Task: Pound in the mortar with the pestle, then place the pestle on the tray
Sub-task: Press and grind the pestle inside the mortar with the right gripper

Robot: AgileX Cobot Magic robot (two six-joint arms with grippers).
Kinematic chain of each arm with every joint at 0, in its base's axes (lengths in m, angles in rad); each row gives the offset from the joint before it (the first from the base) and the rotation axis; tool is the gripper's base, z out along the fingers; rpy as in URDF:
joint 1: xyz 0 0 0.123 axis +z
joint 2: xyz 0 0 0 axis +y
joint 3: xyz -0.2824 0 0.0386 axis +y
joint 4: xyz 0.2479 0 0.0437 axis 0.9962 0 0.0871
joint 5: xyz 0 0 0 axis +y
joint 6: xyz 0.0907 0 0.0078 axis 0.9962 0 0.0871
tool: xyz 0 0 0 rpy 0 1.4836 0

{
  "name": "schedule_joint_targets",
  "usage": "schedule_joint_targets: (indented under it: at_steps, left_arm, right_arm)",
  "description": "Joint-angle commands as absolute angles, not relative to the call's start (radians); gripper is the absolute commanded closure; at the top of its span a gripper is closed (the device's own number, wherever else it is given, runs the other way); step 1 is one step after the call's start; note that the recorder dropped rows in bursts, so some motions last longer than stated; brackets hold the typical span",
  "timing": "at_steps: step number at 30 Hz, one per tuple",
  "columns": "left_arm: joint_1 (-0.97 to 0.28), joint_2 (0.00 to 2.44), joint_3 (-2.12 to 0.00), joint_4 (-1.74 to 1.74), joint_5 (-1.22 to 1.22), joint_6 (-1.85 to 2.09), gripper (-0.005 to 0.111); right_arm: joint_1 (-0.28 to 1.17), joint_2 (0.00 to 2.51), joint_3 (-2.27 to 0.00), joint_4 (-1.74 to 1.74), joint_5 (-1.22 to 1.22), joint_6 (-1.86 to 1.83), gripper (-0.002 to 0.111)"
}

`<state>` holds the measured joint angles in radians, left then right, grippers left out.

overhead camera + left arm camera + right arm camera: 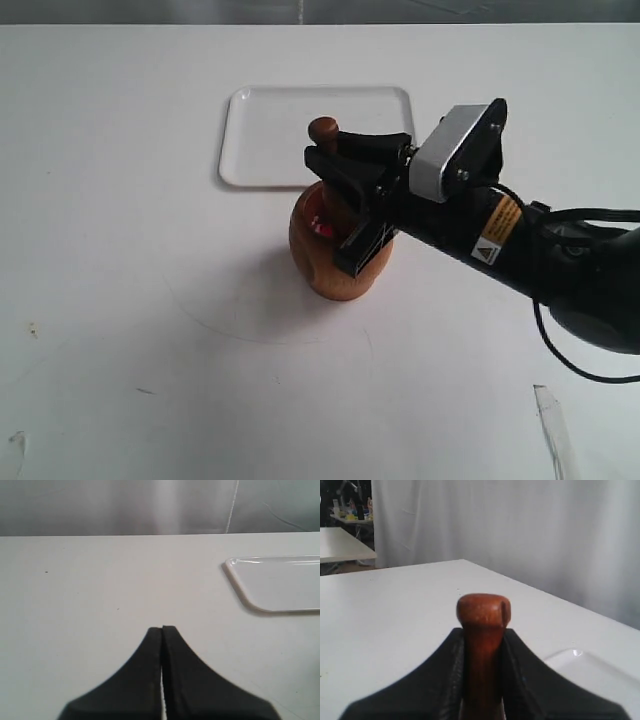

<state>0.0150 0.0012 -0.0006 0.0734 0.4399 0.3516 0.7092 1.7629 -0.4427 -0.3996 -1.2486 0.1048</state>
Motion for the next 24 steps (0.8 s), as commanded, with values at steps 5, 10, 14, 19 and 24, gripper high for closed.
schedule_joint_targets:
  at_steps: [5, 10, 14, 19, 24]
  left_arm:
    - [0.007, 0.0, 0.0, 0.066, 0.437, 0.343, 0.107]
    - [0.007, 0.0, 0.0, 0.066, 0.437, 0.343, 0.107]
    - [0.007, 0.0, 0.0, 0.066, 0.437, 0.343, 0.107]
    - [0.007, 0.0, 0.0, 0.066, 0.437, 0.343, 0.107]
    - [0.007, 0.0, 0.0, 0.066, 0.437, 0.343, 0.107]
  right_arm:
    - [0.711, 1.349, -0.433, -0.39, -1.221, 0.086, 0.108]
    - [0.711, 1.291, -0.433, -0.41, -1.163, 0.138, 0.108]
    - [0.711, 1.392, -0.433, -0.424, -1.18, 0.158, 0.108]
    - [0.711, 1.611, -0.433, -0.417, -1.221, 0.166, 0.108]
    - [0.711, 1.825, -0.428, -0.357, -1.221, 0.162, 0.108]
